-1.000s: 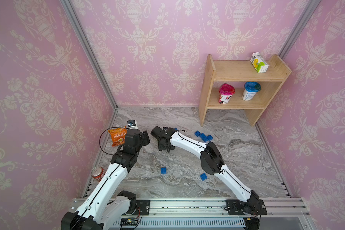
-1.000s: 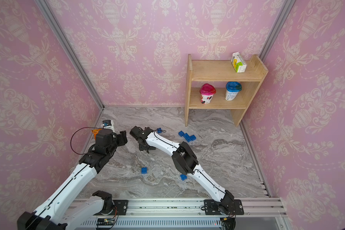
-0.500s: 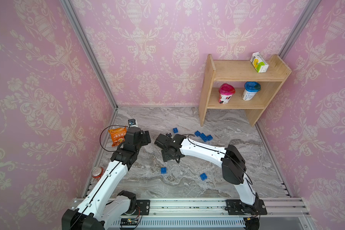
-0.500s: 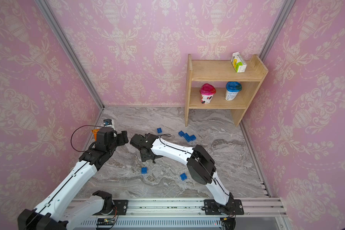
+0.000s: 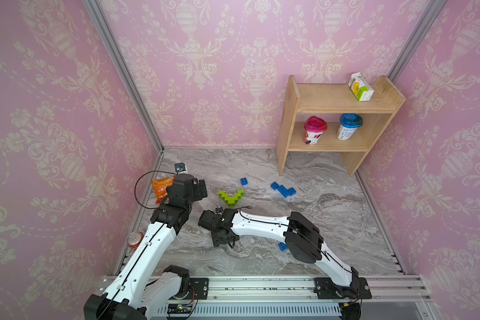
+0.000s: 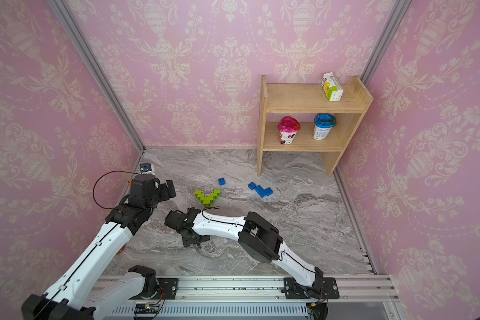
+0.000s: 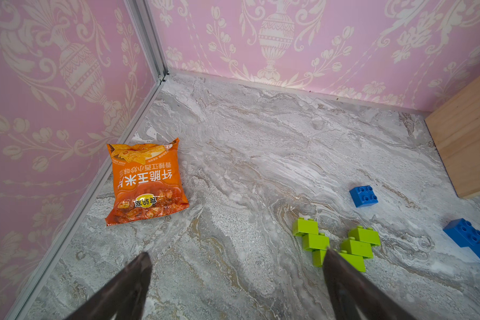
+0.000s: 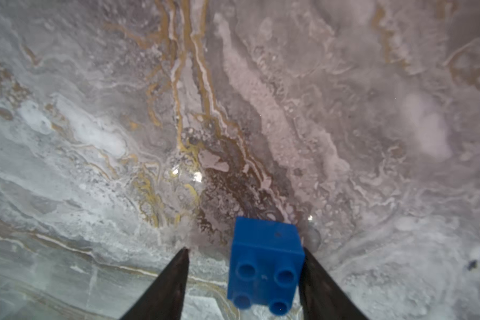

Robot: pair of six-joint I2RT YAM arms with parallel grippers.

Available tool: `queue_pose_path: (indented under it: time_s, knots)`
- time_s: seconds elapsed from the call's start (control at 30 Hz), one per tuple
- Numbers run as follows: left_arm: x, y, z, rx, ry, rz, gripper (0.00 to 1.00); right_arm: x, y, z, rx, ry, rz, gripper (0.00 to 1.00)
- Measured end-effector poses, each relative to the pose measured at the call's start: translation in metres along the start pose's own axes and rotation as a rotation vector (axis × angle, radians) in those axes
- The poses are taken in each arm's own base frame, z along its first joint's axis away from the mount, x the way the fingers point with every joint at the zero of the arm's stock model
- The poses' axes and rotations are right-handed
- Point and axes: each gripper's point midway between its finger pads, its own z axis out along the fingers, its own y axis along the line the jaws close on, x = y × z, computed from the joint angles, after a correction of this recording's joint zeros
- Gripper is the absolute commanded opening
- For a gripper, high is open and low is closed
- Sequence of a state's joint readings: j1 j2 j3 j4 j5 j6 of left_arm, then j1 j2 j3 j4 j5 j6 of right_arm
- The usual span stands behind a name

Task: Assemble the letter v with lego
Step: Pick up the lego brick from the center of the board, then place the lego brick at the center of the board.

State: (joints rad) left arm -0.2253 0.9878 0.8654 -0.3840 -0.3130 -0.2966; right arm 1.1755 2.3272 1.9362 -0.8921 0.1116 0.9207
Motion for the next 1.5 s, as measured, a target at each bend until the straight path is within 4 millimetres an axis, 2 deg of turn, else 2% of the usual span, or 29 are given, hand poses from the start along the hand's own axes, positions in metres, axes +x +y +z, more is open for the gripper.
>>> queue_pose_path:
  time_s: [0.17,0.27,0.4,0.5,0.6,0.7,0.77,0.93,1.0,1.17,1.2,1.27,1.33,1.43,1.5]
  knots:
    - [-0.001,0.0,-0.001,0.002,-0.005,-0.002,0.95,-0.004,-0.012,0.003,0.018,-0.001,0.041,0.35]
    - [-0.001,0.0,-0.001,0.001,-0.005,-0.002,0.94,0.0,-0.033,-0.001,0.047,0.0,0.058,0.22]
    - [0.0,0.0,-0.001,0.001,-0.003,-0.002,0.94,-0.002,-0.081,-0.018,0.092,0.002,0.099,0.22]
    - [0.0,-0.001,0.002,0.007,-0.008,-0.011,0.93,-0.024,-0.121,-0.032,0.101,-0.019,0.163,0.22]
    - [0.01,-0.004,0.01,0.017,0.013,-0.019,0.92,-0.05,-0.156,-0.036,0.107,-0.043,0.227,0.23]
    - [0.024,-0.007,0.02,0.021,0.057,-0.026,0.91,-0.068,-0.177,-0.032,0.113,-0.055,0.257,0.23]
    - [0.032,-0.008,0.025,0.023,0.081,-0.031,0.91,-0.073,-0.185,-0.026,0.119,-0.052,0.257,0.24]
    - [0.032,-0.012,0.028,0.036,0.083,-0.049,0.91,-0.074,-0.192,-0.004,0.136,-0.018,0.247,0.34]
    - [0.031,-0.013,0.028,0.041,0.079,-0.053,0.91,-0.072,-0.194,0.001,0.138,-0.002,0.247,0.45]
    - [0.032,-0.014,0.029,0.045,0.081,-0.06,0.91,-0.074,-0.195,0.001,0.13,-0.001,0.224,0.74]
    - [0.032,-0.014,0.029,0.046,0.085,-0.06,0.91,-0.074,-0.196,0.0,0.131,-0.001,0.224,0.78]
    - [0.034,-0.014,0.031,0.044,0.093,-0.057,0.91,-0.076,-0.202,-0.005,0.135,-0.009,0.217,0.8]
    - [0.035,-0.014,0.032,0.043,0.096,-0.056,0.91,-0.079,-0.219,-0.018,0.143,-0.028,0.226,0.74]
    - [0.035,-0.014,0.032,0.043,0.096,-0.059,0.9,-0.096,-0.253,-0.047,0.149,-0.092,0.259,0.51]
    - [0.035,-0.015,0.032,0.043,0.097,-0.064,0.9,-0.115,-0.279,-0.064,0.155,-0.157,0.296,0.41]
